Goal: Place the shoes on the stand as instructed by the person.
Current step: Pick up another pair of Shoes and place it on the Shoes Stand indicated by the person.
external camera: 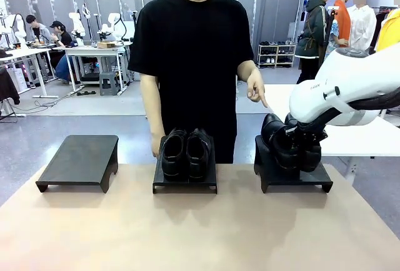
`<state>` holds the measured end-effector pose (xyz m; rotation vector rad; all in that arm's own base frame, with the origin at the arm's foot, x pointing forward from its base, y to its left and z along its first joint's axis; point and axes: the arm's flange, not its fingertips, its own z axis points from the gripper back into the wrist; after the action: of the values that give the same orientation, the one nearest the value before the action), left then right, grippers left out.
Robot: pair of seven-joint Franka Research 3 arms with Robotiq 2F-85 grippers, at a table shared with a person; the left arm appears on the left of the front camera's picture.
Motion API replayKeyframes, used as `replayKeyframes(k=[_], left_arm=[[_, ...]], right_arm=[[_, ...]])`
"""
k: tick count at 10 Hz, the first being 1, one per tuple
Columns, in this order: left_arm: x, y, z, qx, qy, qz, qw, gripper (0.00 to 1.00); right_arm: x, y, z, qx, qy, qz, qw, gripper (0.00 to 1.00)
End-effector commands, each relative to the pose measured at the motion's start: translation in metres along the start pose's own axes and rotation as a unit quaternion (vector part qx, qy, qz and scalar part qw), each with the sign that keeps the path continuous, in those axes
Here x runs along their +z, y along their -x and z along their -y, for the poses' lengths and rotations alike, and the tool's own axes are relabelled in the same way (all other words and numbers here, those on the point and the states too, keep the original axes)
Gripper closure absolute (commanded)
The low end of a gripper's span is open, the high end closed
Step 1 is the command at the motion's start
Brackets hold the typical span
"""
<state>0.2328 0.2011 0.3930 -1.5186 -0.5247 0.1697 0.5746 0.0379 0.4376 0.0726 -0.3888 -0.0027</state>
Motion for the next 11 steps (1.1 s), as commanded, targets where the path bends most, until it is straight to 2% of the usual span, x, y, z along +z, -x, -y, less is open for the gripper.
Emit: replayKeyframes(k=[1,5,11], left_arm=[[0.001,0.001,0.001,-0.005,0.008,0.0,1.0,0.0],[0.001,0.001,0.001,-0.005,0.008,0.0,1.0,0.0],[0.001,0.001,0.001,-0.005,0.008,0.0,1.0,0.0]], right_arm=[[-0.001,-0.012,-0.003,-0.018,0.014,0.022,0.999,0.92],[-0.02,-0.015,-0.002,-0.036,0.019,0.031,0.999,0.92],[-0.041,-0.011,-0.004,-0.037,0.023,0.019,0.999,0.92]])
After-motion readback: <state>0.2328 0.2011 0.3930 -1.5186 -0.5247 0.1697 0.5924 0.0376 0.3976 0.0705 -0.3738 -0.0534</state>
